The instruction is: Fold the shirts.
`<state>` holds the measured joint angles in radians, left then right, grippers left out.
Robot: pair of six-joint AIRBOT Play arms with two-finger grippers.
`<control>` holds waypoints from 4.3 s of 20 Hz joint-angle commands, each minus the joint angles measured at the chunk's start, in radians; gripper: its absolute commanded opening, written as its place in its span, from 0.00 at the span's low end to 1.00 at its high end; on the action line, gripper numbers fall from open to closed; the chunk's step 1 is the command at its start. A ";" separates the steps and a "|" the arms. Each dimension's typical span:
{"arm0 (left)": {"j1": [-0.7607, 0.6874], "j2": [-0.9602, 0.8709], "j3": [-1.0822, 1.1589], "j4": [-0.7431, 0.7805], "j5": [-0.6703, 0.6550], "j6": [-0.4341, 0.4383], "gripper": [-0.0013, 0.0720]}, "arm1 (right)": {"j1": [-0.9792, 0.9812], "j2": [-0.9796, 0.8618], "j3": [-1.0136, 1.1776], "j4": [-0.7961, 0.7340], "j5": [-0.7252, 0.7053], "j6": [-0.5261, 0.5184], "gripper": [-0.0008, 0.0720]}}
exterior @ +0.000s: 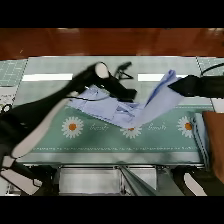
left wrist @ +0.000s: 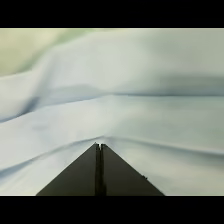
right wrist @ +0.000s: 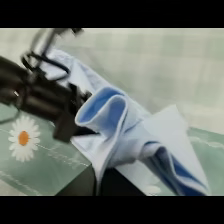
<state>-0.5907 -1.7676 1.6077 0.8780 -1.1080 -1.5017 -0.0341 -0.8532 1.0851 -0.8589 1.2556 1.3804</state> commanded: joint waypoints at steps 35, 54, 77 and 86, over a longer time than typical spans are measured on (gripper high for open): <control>0.833 1.082 -0.703 0.071 0.146 0.042 0.04 | 0.283 -0.674 0.594 -0.684 0.310 0.208 0.57; 0.520 1.039 -0.934 0.019 0.219 -0.004 0.04 | 0.244 -0.647 -0.325 0.527 -0.443 -0.154 0.57; 0.520 1.039 -0.934 0.019 0.261 -0.003 0.04 | 0.341 -0.676 0.731 -0.139 0.045 0.154 0.05; 0.520 1.040 -0.934 0.018 0.240 -0.003 0.04 | -0.142 -0.491 0.946 -0.103 0.312 0.190 0.05</control>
<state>-0.0708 -0.7288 0.6735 0.8967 -0.8600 -1.5051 -0.0029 -1.4014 1.9945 -0.9833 1.4784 1.5513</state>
